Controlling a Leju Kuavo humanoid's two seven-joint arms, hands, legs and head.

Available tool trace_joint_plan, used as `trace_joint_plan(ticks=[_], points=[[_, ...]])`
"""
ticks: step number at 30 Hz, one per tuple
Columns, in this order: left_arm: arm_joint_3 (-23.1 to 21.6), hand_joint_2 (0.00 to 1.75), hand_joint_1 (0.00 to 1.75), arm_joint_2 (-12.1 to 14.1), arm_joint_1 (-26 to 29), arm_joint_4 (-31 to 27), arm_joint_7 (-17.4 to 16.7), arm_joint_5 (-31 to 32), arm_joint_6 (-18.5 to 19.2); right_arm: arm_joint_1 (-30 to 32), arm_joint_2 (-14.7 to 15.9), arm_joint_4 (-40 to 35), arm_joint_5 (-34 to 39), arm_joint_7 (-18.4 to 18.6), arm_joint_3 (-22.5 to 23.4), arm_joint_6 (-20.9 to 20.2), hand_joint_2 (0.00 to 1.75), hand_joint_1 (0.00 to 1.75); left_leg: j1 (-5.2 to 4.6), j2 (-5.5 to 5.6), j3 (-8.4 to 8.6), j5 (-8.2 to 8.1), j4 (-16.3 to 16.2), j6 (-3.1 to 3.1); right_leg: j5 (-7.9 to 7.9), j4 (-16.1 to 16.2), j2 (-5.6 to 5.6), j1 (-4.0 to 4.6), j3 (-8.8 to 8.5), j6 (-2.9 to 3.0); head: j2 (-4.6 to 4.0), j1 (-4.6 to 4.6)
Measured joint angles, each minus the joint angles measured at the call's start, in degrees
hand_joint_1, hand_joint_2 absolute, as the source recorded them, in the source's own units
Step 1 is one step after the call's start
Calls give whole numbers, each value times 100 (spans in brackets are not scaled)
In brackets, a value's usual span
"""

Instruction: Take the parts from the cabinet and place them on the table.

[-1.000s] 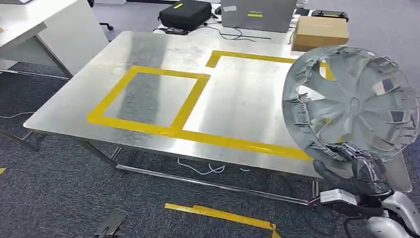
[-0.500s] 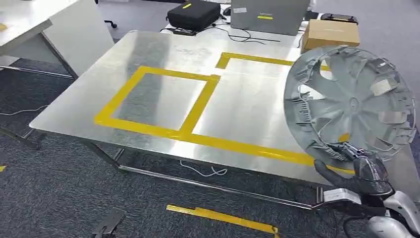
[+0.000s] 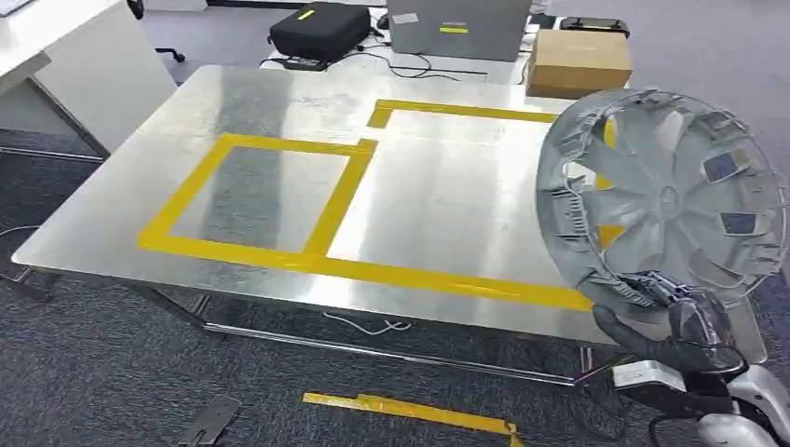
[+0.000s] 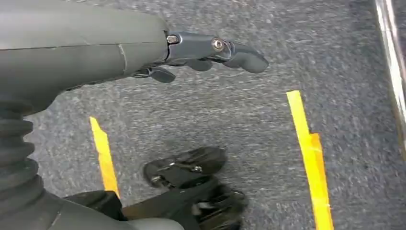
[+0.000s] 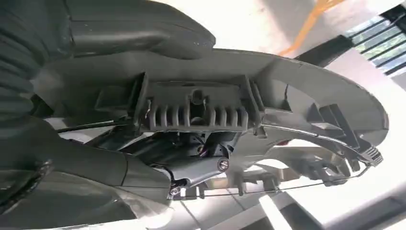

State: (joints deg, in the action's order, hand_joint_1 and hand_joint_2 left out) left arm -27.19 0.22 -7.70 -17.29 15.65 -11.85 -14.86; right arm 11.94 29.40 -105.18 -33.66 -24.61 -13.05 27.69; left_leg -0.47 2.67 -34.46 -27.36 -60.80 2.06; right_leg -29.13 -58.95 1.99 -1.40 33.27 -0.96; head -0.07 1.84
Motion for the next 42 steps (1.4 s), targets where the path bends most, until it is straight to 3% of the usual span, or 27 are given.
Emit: trace_joint_plan(ticks=[4,5,6,9,10,11,12,15,16,18,20,21,22,23,25,26,27,28,30,31,32,33,35,36,38,41,42], points=[[-2,175,0,9,5,0,24,0,0,76,2,-50,0,-7,30,11,175,175,-31,-86,37,-17,181,27,43,51,115,-19,41,-149,0,-39],[-2,175,0,4,0,0,26,0,-2,80,4,-63,7,-7,37,9,175,175,37,-141,99,40,300,22,-10,15,81,-28,95,-165,0,-37],[-2,175,0,4,-8,0,26,2,-7,52,2,-63,18,-7,35,-2,175,175,26,-169,126,50,342,49,-119,-119,-46,-3,140,-175,0,-2],[-2,175,0,-22,-36,0,-22,2,11,-62,2,-61,26,-11,35,-28,175,175,7,-261,121,52,337,73,-678,-1344,-151,-8,729,-225,0,0],[-2,175,0,-26,-36,0,-31,4,24,-86,2,-61,31,-13,35,-31,175,175,3,-296,121,48,331,77,-734,-1640,-152,-7,885,-242,0,4],[-2,175,0,-39,-38,0,-33,2,31,-104,2,-61,42,-13,35,-35,175,175,1,-325,130,42,330,76,-626,-1605,-154,-8,882,-251,0,2],[-2,175,0,-42,-46,0,-33,4,37,-116,2,-61,50,-13,35,-39,175,175,2,-352,140,33,328,71,-435,-1358,-167,-9,764,-260,0,2],[-2,175,0,-59,-71,0,-33,11,55,-132,2,-61,61,-9,35,-55,175,175,13,-395,162,-1,296,35,92,-284,-269,-21,217,-259,0,4],[-2,175,0,-55,-81,0,-33,13,61,-149,0,-55,61,-9,35,-55,175,175,-3,-412,160,-28,269,-3,16,38,-417,2,51,-259,0,2],[-2,175,0,-48,-85,0,-31,20,66,-171,-2,-41,50,-13,35,-52,175,175,-47,-415,121,-36,217,-50,55,52,-330,18,16,-147,0,-11],[-4,175,0,-48,-80,0,-31,20,66,-163,-2,-35,24,-11,37,-44,175,175,-32,-436,133,-18,224,-83,61,38,-301,38,32,-107,0,-2],[-4,175,0,-42,-86,0,-31,20,66,-167,-2,-35,-2,-7,37,-44,175,175,-29,-438,131,-61,203,-117,78,59,-293,5,22,-65,0,0],[-4,175,0,-37,-88,0,-31,20,66,-172,-2,-35,-44,0,37,-42,175,175,-15,-367,96,-161,104,-166,80,60,-288,-5,15,-38,0,-11],[-4,175,0,-46,-88,0,-31,20,66,-178,-2,-31,-98,32,37,-46,175,175,-10,-325,-5,-330,-149,-198,80,60,-289,-10,15,0,0,-29],[-7,175,0,-46,-64,0,-33,28,68,-175,26,-28,-192,101,35,-77,175,175,20,-313,-415,-778,-1080,-240,79,59,-272,-6,18,17,0,-24],[-9,175,0,-42,-40,0,-33,28,68,-165,70,-22,-210,129,41,-114,175,175,25,-313,-596,-918,-1490,-245,79,58,-257,-2,18,17,0,-24],[-9,175,0,-37,-16,0,-31,28,68,-156,107,-13,-212,140,52,-142,175,175,26,-313,-671,-909,-1634,-242,79,57,-239,0,14,17,0,-24],[-9,175,0,-35,0,0,-28,28,68,-161,144,-4,-188,146,72,-218,175,175,26,-311,-613,-753,-1502,-224,79,57,-220,2,12,16,0,-26],[-9,175,0,-26,-10,0,-28,39,68,-257,197,50,-114,157,87,-433,175,175,21,-305,-225,-235,-634,-145,79,56,-182,13,0,15,0,-24],[-9,175,0,-22,-27,0,-28,55,68,-349,223,94,-55,142,87,-561,175,175,1,-280,20,10,-102,-75,80,57,-167,17,-8,12,0,-26],[-9,175,0,-15,-47,0,-33,88,72,-464,236,166,5,112,85,-690,175,175,-19,-257,118,-45,93,-28,82,52,-156,36,3,-10,0,-15],[-9,175,0,-20,-73,0,-39,125,94,-609,258,263,15,90,79,-811,175,175,-20,-261,144,-54,203,-24,90,42,-126,39,34,-37,0,-20],[-15,175,0,-13,-105,0,-81,205,116,-918,319,502,9,53,44,-1105,175,175,-46,-265,105,-51,186,-18,133,69,-129,5,63,-113,0,-22],[-15,175,0,-13,-118,0,-105,243,120,-1101,365,610,9,41,15,-1235,175,175,-39,-267,112,-17,237,17,152,97,-126,13,54,-157,0,-22],[-20,175,0,-35,-162,-9,-131,291,129,-1407,439,868,9,18,-59,-1387,175,175,10,-291,149,74,352,80,-15,-85,-167,9,184,-197,0,-3],[-20,175,0,-37,-166,-9,-133,297,129,-1655,463,1103,9,9,-135,-1416,175,175,-4,-284,118,75,349,96,-619,-1358,-168,-4,755,-259,0,2],[-20,175,0,-37,-155,-9,-136,306,138,-1708,468,1165,5,0,-164,-1447,175,175,-8,-284,118,75,344,96,-673,-1645,-167,-3,896,-276,0,7]])
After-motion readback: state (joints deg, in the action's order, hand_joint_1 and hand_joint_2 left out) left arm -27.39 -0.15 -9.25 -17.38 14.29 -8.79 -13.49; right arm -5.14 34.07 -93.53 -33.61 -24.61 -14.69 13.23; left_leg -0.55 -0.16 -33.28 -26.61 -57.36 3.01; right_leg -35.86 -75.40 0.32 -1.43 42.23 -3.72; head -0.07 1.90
